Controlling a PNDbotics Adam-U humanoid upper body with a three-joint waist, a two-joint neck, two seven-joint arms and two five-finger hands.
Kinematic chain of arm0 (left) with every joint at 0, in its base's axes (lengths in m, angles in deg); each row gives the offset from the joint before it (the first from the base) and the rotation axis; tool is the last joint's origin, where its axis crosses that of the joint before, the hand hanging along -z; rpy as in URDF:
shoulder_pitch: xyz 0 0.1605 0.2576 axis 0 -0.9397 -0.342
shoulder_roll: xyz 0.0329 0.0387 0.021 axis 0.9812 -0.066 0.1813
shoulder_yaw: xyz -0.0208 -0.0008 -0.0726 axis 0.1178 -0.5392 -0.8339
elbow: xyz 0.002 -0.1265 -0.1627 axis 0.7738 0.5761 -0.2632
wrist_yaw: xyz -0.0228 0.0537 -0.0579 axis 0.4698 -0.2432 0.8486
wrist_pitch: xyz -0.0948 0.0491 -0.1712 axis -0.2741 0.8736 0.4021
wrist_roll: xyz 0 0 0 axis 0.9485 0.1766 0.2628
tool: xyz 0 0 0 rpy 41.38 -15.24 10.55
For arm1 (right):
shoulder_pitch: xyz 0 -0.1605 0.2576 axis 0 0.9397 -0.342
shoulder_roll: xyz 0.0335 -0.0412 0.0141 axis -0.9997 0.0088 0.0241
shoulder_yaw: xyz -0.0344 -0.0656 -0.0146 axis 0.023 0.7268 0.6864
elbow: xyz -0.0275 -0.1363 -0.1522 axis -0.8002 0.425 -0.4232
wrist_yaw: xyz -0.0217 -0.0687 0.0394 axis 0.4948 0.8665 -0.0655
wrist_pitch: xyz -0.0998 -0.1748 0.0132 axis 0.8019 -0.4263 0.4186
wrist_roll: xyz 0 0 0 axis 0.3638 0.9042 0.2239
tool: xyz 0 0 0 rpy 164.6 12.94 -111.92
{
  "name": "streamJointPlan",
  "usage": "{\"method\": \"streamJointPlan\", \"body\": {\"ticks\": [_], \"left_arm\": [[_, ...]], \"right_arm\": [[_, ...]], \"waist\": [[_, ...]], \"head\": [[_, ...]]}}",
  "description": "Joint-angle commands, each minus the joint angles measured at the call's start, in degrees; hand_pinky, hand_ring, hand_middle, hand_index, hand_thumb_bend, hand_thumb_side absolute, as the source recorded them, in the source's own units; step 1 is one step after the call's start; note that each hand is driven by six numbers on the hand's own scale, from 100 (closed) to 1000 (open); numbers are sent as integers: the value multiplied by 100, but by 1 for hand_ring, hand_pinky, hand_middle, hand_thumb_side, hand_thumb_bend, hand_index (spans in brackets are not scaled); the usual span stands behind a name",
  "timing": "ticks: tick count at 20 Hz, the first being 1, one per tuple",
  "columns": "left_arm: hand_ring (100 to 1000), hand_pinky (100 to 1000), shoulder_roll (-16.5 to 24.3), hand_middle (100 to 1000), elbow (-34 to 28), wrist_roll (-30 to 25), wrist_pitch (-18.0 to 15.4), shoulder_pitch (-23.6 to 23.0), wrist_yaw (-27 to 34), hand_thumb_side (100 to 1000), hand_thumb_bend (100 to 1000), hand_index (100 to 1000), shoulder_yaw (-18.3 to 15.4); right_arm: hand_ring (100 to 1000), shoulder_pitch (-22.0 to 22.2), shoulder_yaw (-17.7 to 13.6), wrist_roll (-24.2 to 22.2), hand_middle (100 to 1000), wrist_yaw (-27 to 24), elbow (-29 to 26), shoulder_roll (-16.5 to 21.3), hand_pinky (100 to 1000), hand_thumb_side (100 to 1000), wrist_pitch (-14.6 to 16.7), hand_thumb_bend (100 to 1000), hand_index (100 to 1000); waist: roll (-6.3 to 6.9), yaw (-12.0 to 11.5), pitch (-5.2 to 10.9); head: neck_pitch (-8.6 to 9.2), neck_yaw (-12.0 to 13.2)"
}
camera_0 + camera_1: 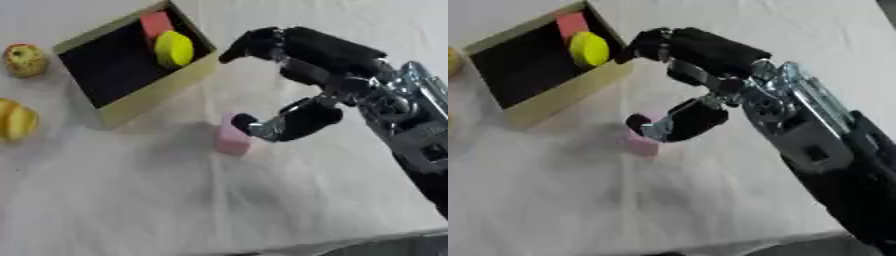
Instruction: Pick up objects on the table and place them in the box.
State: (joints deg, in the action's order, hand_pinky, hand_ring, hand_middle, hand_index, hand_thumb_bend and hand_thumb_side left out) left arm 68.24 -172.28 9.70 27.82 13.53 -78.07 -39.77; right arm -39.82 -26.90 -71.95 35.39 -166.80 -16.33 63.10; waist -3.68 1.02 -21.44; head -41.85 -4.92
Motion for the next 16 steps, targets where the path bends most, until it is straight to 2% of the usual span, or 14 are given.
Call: {"method": "streamJointPlan", "body": {"ticks": [1, 3, 5, 16], "left_arm": [[806, 767, 170, 786, -91, 7, 11, 36, -8, 660, 523, 931, -72], [806, 766, 164, 786, -91, 9, 13, 40, -5, 659, 524, 930, -72], [806, 766, 161, 786, -91, 10, 11, 45, -3, 659, 525, 929, -71], [807, 765, 124, 785, -91, -1, 2, 63, 13, 660, 525, 922, -59]], "right_arm": [[893, 35, 1, -55, 832, 156, -102, -11, 879, 489, -111, 284, 895], [897, 103, 40, -102, 833, 258, -54, -53, 880, 548, -166, 291, 899], [900, 152, 68, -123, 836, 360, 25, -87, 882, 558, -179, 295, 901], [918, 208, 190, -113, 855, 631, 742, -242, 888, 554, -65, 322, 904]], "waist": [[39, -3, 108], [46, -9, 103], [51, -14, 98], [94, -34, 39]], "head": [[-31, -27], [-25, -35], [-18, -43], [8, -89]]}}
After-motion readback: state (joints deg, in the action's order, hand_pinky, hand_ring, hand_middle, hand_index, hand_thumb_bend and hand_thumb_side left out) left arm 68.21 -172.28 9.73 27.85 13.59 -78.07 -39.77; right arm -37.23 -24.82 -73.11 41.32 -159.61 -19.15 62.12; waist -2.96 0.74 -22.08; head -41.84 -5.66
